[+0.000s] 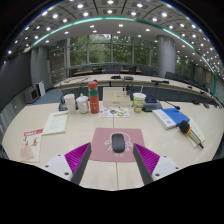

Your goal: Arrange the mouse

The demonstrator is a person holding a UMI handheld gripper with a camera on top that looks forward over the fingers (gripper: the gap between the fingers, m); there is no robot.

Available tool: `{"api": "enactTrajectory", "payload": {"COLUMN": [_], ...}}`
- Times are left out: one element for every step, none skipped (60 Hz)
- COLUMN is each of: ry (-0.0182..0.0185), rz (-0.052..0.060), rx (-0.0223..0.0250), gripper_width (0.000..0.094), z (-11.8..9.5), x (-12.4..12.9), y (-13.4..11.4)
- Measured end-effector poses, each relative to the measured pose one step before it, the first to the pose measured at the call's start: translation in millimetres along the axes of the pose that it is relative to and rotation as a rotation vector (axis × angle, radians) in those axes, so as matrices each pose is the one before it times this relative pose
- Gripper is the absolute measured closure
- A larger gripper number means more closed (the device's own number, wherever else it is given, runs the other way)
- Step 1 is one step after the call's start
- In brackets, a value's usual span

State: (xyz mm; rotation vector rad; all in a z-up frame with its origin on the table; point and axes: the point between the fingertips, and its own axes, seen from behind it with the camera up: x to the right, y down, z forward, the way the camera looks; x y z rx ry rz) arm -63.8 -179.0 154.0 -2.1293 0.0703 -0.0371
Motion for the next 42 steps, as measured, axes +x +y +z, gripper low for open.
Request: {"api": "enactTrajectory", "payload": {"ry": [-0.00074,0.00021,0.00016,0.00015,0.00243,0.00357,0.00526,0.00494,0.00409,0.00569,0.00623,0.00584,0.0056,0.00395,0.00197,0.00143,0.0019,0.00158,0.00139,0.00141,0.00091,0.00065,0.00018,0.00017,0.0018,0.0029,0.00307,0.00174,0.00035,-0.00013,0.00031,0.00013,-0.00027,0.0003,0.00049,-0.00057,-0.00054,-0.00043,-0.00057,-0.00165,-0.00174,-0.00135], "rz": [0.0005,-0.0001,0.0002,0.0012,0.0005,0.0003,-0.0007,-0.0015,-0.0016,-0.0028,-0.0024,-0.0017,-0.0013,-0.0005,0.0001,0.0008,0.0008,0.0004,0.0005,0.0002,0.0013,0.0031,0.0039,0.0032,0.0034,0.0025,0.0012,-0.0009,-0.002,-0.0021,-0.0025,-0.0037,-0.0047,-0.0046,-0.0026,-0.0014,-0.0003,0.0003,0.001,0.0016,0.0018,0.0011], "rx": [0.00158,-0.00005,-0.00008,0.00055,0.00214,0.00227,0.00294,0.00332,0.00347,0.00363,0.00359,0.00274,0.00323,0.00411,0.00441,0.00389,0.0036,0.00322,0.00282,0.00123,0.00009,-0.00094,-0.00011,0.00108,0.00123,0.00126,0.00112,0.00068,0.00011,-0.00047,-0.00067,-0.00097,-0.00132,-0.0012,-0.00048,0.00197,0.00287,0.00354,0.00357,0.00316,0.00228,0.00094], "gripper_width": [0.0077,0.0074,0.0076,0.0075,0.0074,0.0075,0.0077,0.008,0.0081,0.008,0.0079,0.0076,0.0078,0.0079,0.008,0.008,0.008,0.0078,0.0078,0.0077,0.0078,0.0079,0.0078,0.0079,0.0078,0.0078,0.008,0.008,0.0079,0.0079,0.0077,0.0076,0.0077,0.0077,0.0076,0.0074,0.0075,0.0075,0.0079,0.0081,0.0079,0.0078], "z": [-10.97,-10.76,-10.72,-11.44,-9.16,-9.83,-9.66,-9.56,-9.81,-9.34,-9.16,-9.24,-8.77,-8.35,-7.71,-7.42,-7.39,-6.04,-6.33,-5.92,-5.44,-5.22,-5.13,-5.53,-4.39,-4.18,-3.97,-3.8,-3.41,-3.87,-2.63,-2.4,-2.08,-2.28,-1.99,-1.52,-1.93,-2.0,-1.84,-1.76,-1.38,-1.4], "x": [-2.29,-2.15,-1.99,-1.4,-1.48,-1.0,-0.63,-0.49,0.23,0.02,0.09,0.07,-0.14,-0.45,-0.87,-0.37,-0.3,0.47,-0.89,-0.56,-0.37,-0.34,-0.18,1.16,0.19,0.27,0.4,0.15,-0.22,-0.86,-0.24,-0.15,-0.37,-0.28,-0.14,-0.01,-0.63,-0.71,-0.37,-0.76,-0.89,-0.91], "y": [-0.12,0.23,0.17,0.02,0.48,-0.07,0.36,0.37,0.43,0.52,0.65,0.01,0.7,0.48,0.61,0.7,0.98,0.88,1.16,1.32,1.62,1.94,1.82,1.63,1.57,1.31,1.63,1.75,1.71,1.77,1.08,1.15,1.08,0.71,0.75,1.17,-0.2,-0.49,-0.76,-0.73,-0.55,-0.43]}}
